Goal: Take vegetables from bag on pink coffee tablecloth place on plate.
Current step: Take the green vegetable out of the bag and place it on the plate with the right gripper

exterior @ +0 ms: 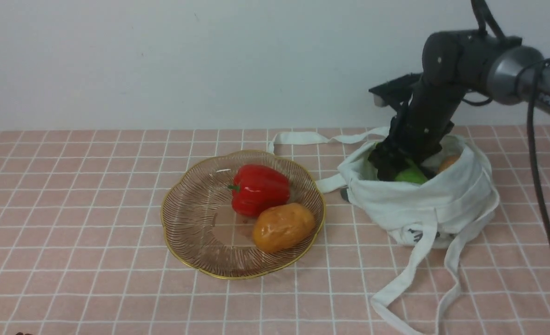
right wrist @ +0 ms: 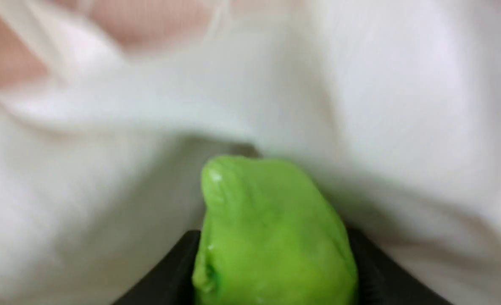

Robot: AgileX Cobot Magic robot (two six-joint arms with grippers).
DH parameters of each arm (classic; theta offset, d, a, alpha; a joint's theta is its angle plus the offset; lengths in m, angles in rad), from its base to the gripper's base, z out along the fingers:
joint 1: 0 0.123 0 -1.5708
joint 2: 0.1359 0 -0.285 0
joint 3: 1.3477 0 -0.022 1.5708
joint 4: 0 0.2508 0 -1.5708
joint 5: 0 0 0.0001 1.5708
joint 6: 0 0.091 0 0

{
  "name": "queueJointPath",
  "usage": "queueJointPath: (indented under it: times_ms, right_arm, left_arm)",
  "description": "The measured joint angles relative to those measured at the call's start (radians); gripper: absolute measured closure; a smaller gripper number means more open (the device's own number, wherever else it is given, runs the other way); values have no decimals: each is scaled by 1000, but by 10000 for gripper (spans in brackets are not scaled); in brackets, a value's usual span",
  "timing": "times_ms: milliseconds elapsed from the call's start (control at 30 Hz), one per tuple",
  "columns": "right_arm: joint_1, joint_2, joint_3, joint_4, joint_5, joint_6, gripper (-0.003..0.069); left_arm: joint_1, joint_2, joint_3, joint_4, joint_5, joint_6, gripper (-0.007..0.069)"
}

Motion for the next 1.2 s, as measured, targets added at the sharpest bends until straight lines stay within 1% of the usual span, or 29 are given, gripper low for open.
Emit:
queueJointPath:
  times_ms: [100,300,367,500,533,567,633,667,700,733,767,833,933,1100,1133,1200]
  right_arm:
    - [0,-19,-46,0,1,25,298]
    - [0,-67,-51,0,14,73,298]
    - [0,-105,-51,19,20,106,298]
    - [0,-177,-51,124,23,130,298]
    - [0,-193,-52,171,23,131,298]
    - [4,-221,-53,290,23,111,298]
    - [20,-226,-57,382,23,75,298]
    - [29,-224,-57,402,23,59,298]
    - [50,-216,-58,451,20,33,298]
    - [92,-186,-59,512,-7,0,298]
    - [122,-163,-59,531,-34,-14,298]
    - [158,-131,-59,536,-63,-24,298]
    - [248,-39,-57,510,-157,-37,298]
    - [303,24,-53,495,-222,-44,291]
    - [312,29,-53,494,-227,-43,272]
    - [324,31,-53,491,-233,-43,192]
  left_arm:
    - [0,0,0,0,0,0,629]
    - [0,0,0,0,0,0,629]
    - [0,0,0,0,0,0,629]
    - [0,0,0,0,0,0,629]
    - [0,0,0,0,0,0,629]
    - [0,0,0,0,0,0,629]
    - [0,0,0,0,0,0,629]
    - [0,0,0,0,0,0,629]
    - [0,0,0,0,0,0,629]
    - [0,0,0,0,0,0,629]
    - [0,0,0,0,0,0,629]
    - [0,0,0,0,0,0,629]
    - [0,0,0,0,0,0,629]
    - [0,0,0,0,0,0,629]
    - [0,0,0,0,0,0,629]
    - [0,0,0,0,0,0,629]
